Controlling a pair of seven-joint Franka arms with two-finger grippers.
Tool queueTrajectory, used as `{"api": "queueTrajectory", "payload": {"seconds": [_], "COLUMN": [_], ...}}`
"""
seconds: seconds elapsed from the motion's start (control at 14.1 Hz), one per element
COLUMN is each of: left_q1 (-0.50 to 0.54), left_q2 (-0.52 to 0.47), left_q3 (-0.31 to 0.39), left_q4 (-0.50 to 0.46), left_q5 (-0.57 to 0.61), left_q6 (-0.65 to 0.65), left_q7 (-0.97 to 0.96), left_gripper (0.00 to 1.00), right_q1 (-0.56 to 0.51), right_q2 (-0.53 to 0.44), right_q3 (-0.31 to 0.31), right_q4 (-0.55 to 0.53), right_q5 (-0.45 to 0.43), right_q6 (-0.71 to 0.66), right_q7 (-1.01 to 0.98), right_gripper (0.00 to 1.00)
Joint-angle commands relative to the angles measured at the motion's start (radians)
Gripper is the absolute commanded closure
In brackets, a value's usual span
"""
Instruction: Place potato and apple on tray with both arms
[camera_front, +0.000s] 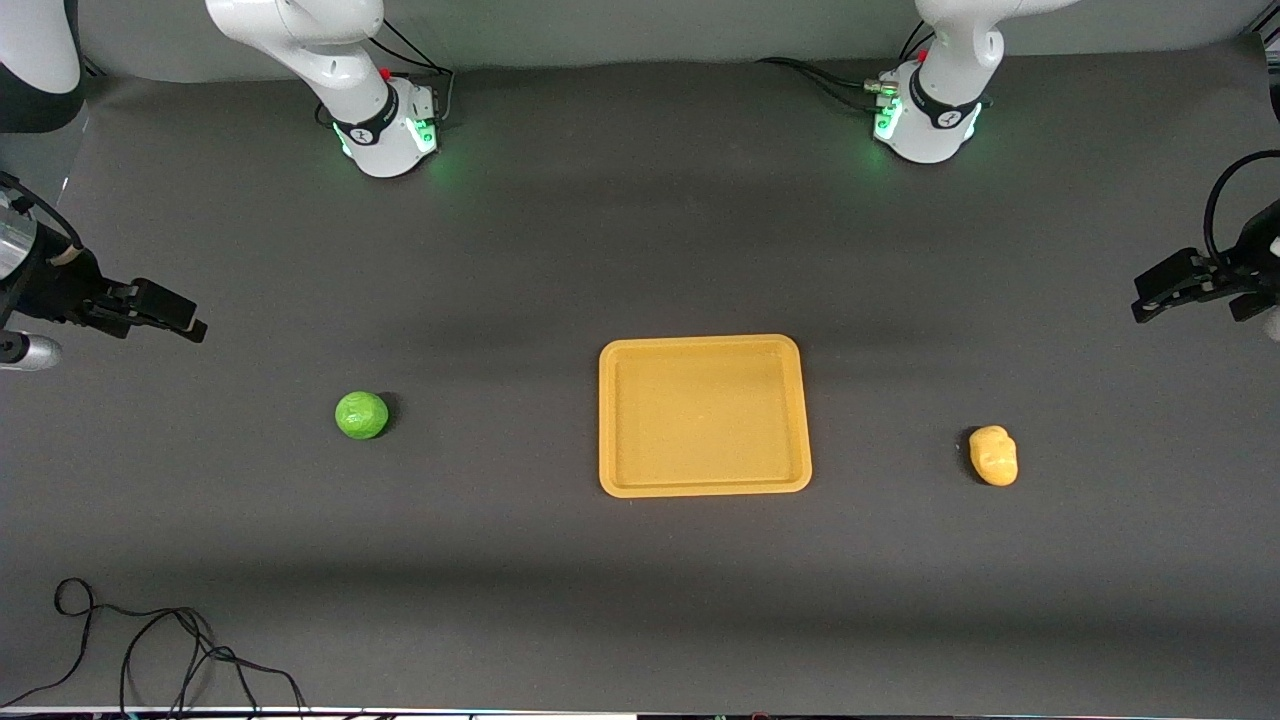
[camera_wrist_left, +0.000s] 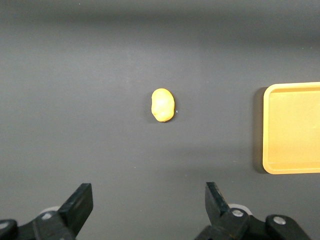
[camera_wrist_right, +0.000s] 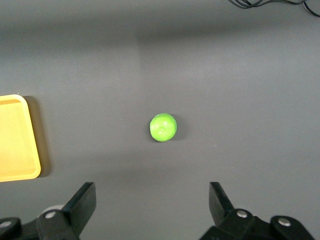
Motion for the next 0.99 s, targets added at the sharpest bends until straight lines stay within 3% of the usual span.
{"api": "queueTrajectory", "payload": {"seconds": [0.0,0.78,0.92], "left_q1": [0.006,0.006,0.003], "left_q2": [-0.007,0.006,0.047], "left_q3": [-0.003,-0.003,-0.001], "left_q4": [0.007,0.001,-0.01], "left_q5": [-0.01,-0.013,-0.003], "left_q6": [-0.02,-0.003,-0.002], "left_q7": [0.014,-0.001,-0.002], "left_gripper": [0.0,0.0,0.0], "right_q1": [0.004,0.004,0.004], "right_q2": [-0.029,-0.017,-0.009], "right_q3": [-0.007,-0.008,-0.007], "right_q4": [-0.014,-0.011,-0.009], "right_q5": [0.015,0.014,0.014], "right_q6": [-0.013,-0.025,-0.023], "right_q7": [-0.038,-0.038,-0.038], "right_gripper": [0.0,0.0,0.0]}}
